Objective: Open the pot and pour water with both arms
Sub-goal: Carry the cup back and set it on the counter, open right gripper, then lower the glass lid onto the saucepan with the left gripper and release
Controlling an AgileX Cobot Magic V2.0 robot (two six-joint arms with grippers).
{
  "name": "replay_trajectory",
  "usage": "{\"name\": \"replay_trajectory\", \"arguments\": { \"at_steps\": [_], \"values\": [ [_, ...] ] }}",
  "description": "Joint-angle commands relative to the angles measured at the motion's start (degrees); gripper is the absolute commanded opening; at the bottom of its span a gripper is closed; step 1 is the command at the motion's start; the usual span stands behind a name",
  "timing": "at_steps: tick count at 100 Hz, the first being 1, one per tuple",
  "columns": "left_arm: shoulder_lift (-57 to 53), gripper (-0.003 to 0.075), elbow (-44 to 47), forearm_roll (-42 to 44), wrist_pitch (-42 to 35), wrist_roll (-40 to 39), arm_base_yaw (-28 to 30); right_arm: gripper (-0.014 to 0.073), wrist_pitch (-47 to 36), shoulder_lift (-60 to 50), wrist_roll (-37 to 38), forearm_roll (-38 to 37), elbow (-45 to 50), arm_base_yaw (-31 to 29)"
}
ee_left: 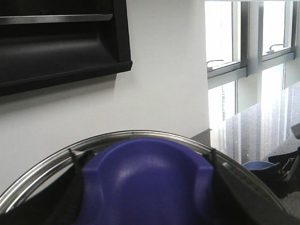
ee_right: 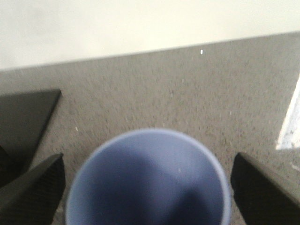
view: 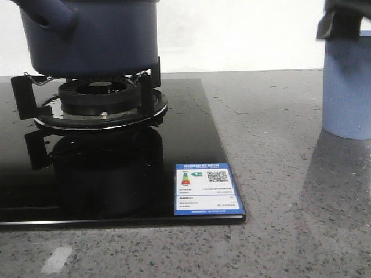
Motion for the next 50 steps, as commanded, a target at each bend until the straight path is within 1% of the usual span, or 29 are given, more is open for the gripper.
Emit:
{"name": "replay_trajectory", "arguments": {
  "at_steps": [1,13,23,30,35,39,40,42,45,46,47,49,50],
  "values": [
    [0.54,0.0250,-1.97,-2.36,-2.67,-0.31,-0.55,0.0652,3.17,-3.85,-0.03,-4.50,-1.65,-0.41],
    [1.91,0.0250,-1.97,-2.48,-2.67,-0.31,-0.55,0.0652,2.78,-7.45,-1.49,-4.50,-1.65,-0.41],
    [4.05,0.0250,-1.97,-2.48,-2.96,-0.31,-0.55,0.0648,-0.26,-11.09,-3.35,-4.50,-1.80,-0.41],
    [6.68,0.0250,-2.89,-2.38,-3.28,0.15,-0.55,0.0603,-2.58,-14.22,-4.47,-4.50,-2.29,-0.41],
    [8.89,0.0250,-4.35,-2.00,-3.28,0.28,-0.55,0.0531,-4.29,-16.22,-4.71,-4.50,-3.17,-0.41],
    [11.03,0.0250,-6.00,-2.04,-3.17,0.28,-0.55,0.0439,-6.12,-17.89,-4.71,-4.50,-3.73,-0.41],
    [11.44,0.0250,-6.29,-2.04,-3.07,0.28,-0.55,0.0402,-6.49,-18.42,-4.71,-4.50,-3.97,-0.41],
    [12.64,0.0250,-7.26,-2.04,-3.08,0.28,-0.55,0.0364,-7.68,-18.94,-4.71,-4.50,-4.30,-0.41],
    [14.65,0.0250,-8.64,-2.04,-2.96,0.28,-0.55,0.0259,-9.51,-20.18,-4.71,-4.50,-4.73,-0.41],
    [15.07,0.0250,-9.33,-2.04,-2.85,0.28,-0.55,0.0237,-10.44,-20.44,-4.71,-4.50,-4.85,-0.41],
    [15.50,0.0250,-9.67,-2.04,-2.88,0.28,-0.55,0.0192,-10.93,-20.95,-4.71,-4.50,-5.09,-0.41],
    [16.76,0.0250,-10.72,-2.04,-2.88,0.28,-0.55,0.0148,-12.31,-21.43,-4.71,-4.50,-5.21,-0.41],
    [17.58,0.0250,-11.07,-2.04,-2.76,0.28,-0.55,0.0104,-12.76,-21.91,-4.71,-4.50,-5.38,-0.41]
  ]
}}
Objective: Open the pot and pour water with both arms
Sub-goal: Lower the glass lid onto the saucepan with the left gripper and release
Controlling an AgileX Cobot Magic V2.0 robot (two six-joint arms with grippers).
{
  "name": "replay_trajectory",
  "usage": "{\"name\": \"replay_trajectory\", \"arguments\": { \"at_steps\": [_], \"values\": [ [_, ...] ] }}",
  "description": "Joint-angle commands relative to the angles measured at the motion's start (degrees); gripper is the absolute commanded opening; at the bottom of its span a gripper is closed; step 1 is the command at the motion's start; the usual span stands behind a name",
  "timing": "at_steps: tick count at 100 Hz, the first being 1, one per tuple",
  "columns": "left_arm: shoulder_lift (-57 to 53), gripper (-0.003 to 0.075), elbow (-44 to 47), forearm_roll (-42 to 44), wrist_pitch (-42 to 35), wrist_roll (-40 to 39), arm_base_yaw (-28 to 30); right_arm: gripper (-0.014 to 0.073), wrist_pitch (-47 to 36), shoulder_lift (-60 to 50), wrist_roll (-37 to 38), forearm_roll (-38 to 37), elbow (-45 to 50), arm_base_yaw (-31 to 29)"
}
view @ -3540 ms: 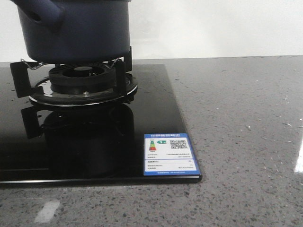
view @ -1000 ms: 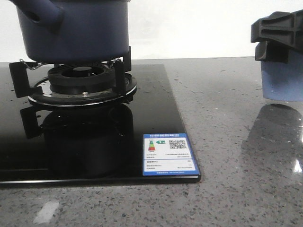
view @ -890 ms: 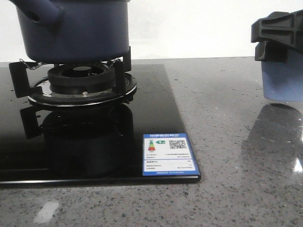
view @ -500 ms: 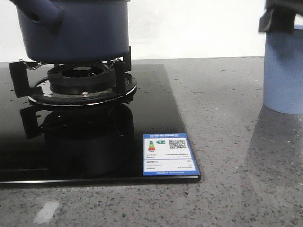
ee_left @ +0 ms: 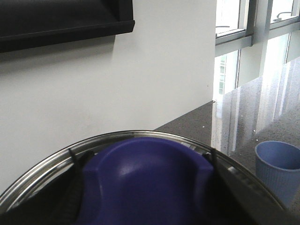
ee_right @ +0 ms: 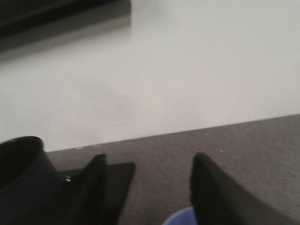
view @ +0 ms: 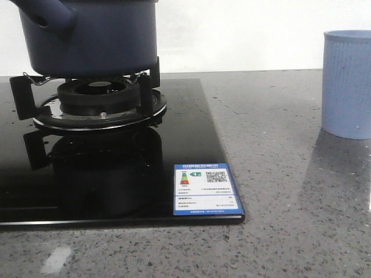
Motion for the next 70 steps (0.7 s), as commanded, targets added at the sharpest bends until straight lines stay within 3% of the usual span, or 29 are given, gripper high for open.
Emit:
{"name": "replay_trajectory", "arguments": {
  "at_steps": [1,4,7,40,70],
  "values": [
    [4.26,0.0250,-6.29,-2.05,-2.71,0.10,-0.55,0.0081,-4.22,-3.18,-0.86,-4.50,-3.01,-0.41],
    [5.91,0.0250,-7.69,-2.05,-2.68,0.10,-0.55,-0.0027,-6.11,-4.30,-0.86,-4.50,-3.29,-0.41],
    [8.00,0.0250,-9.07,-2.05,-2.41,0.10,-0.55,-0.0073,-7.58,-5.09,-0.86,-4.50,-3.44,-0.41],
    [24.47,0.0250,-18.82,-1.79,-1.74,0.10,-0.55,-0.0064,-14.56,-10.08,-0.86,-4.50,-3.56,-0.41],
    [27.63,0.0250,-19.13,-0.90,-1.74,-0.44,1.72,-0.0064,-14.61,-10.71,-0.86,-4.50,-3.56,-0.41]
  ]
}}
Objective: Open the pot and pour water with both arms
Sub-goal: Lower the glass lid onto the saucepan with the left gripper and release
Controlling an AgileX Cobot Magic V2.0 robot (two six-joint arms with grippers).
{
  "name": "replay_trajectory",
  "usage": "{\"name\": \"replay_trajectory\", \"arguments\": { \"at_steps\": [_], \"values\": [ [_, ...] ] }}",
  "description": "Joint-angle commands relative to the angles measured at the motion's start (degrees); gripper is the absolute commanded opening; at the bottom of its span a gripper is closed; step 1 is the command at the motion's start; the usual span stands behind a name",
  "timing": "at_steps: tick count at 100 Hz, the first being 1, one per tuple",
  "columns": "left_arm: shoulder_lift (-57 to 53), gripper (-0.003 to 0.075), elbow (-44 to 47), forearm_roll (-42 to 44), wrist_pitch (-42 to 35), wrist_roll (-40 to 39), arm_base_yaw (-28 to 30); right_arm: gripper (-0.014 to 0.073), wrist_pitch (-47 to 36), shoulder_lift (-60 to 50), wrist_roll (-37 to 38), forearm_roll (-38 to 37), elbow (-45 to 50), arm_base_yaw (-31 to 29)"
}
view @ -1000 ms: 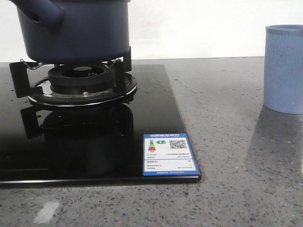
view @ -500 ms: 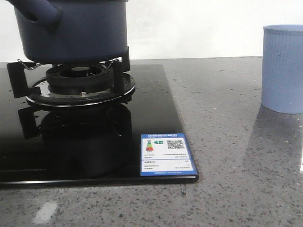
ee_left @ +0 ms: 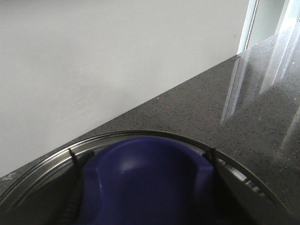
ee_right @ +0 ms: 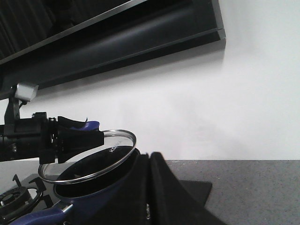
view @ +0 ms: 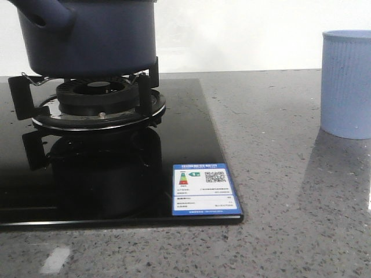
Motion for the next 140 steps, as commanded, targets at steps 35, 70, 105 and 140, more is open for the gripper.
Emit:
{"name": "replay_trajectory", "arguments": {
  "at_steps": [35,70,105,140],
  "values": [
    [-2.10,0.0250,-2.41,-1.28,5.02,-3.39,4.70,-0.0064,2.63,0.16,-0.73,-3.04,-2.08,-0.41],
    [1.15,0.0250,-2.41,-0.39,4.78,-3.39,4.70,-0.0064,0.80,0.16,-0.73,-3.04,-2.08,-0.41],
    [1.23,0.0399,-2.41,-1.82,2.62,-3.39,4.70,-0.0064,-0.39,0.16,-0.73,-3.04,-2.08,-0.41],
    [1.37,0.0467,-2.41,-4.55,1.59,-3.26,4.70,-0.0064,-0.98,0.16,-0.73,-3.04,-2.08,-0.41]
  ]
}}
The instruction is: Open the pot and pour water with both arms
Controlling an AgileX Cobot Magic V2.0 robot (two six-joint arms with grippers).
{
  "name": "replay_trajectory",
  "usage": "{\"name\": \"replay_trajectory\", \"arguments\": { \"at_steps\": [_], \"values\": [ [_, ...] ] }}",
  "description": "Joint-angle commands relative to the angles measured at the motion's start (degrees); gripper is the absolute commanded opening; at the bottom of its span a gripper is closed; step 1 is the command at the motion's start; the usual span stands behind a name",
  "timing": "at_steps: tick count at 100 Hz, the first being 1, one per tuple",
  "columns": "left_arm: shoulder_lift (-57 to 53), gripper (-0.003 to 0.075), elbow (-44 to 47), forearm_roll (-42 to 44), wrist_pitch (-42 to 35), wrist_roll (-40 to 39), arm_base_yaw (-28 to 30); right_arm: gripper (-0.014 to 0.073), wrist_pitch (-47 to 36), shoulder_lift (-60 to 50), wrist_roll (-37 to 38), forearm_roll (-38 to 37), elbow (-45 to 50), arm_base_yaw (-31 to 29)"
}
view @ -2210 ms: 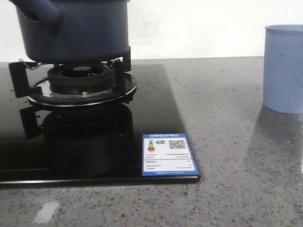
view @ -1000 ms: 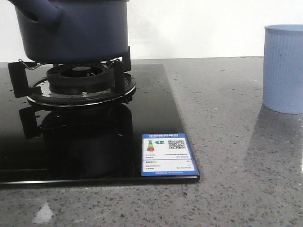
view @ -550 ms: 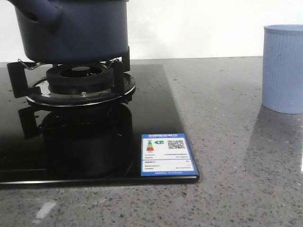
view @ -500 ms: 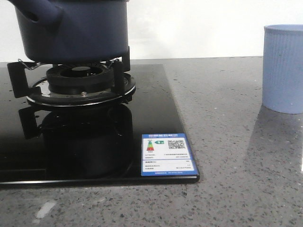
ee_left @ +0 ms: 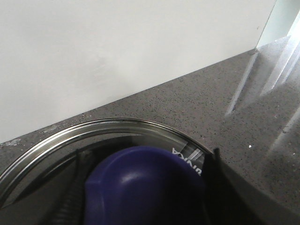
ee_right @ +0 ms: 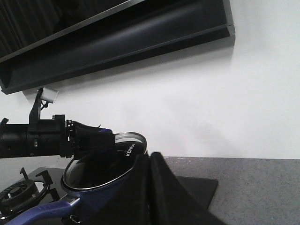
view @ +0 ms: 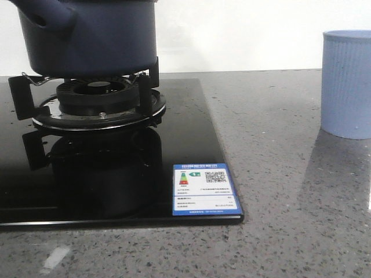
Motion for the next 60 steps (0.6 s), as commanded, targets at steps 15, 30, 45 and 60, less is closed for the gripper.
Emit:
{"name": "replay_trajectory", "arguments": {
  "at_steps": [15,30,45,60],
  "values": [
    [-3.97,0.0489,-2.12,-2.52,-1.43,-0.31,-0.01,-0.0064,0.70,0.16,-0.73,-2.67,-2.08,-0.41],
    [-10.86,0.0344,-2.12,-1.67,-1.65,-0.31,-0.01,-0.0064,0.80,0.16,-0.73,-2.67,-2.08,-0.41],
    [-22.03,0.0106,-0.39,1.99,-1.30,-0.31,-0.01,-0.0064,-2.93,0.16,-5.96,-2.67,-2.08,-0.41],
    [-33.85,-0.0004,6.32,5.29,-1.12,-1.39,-0.01,-0.0064,-8.16,-0.17,-8.27,-2.67,-2.08,-0.41]
  ]
}}
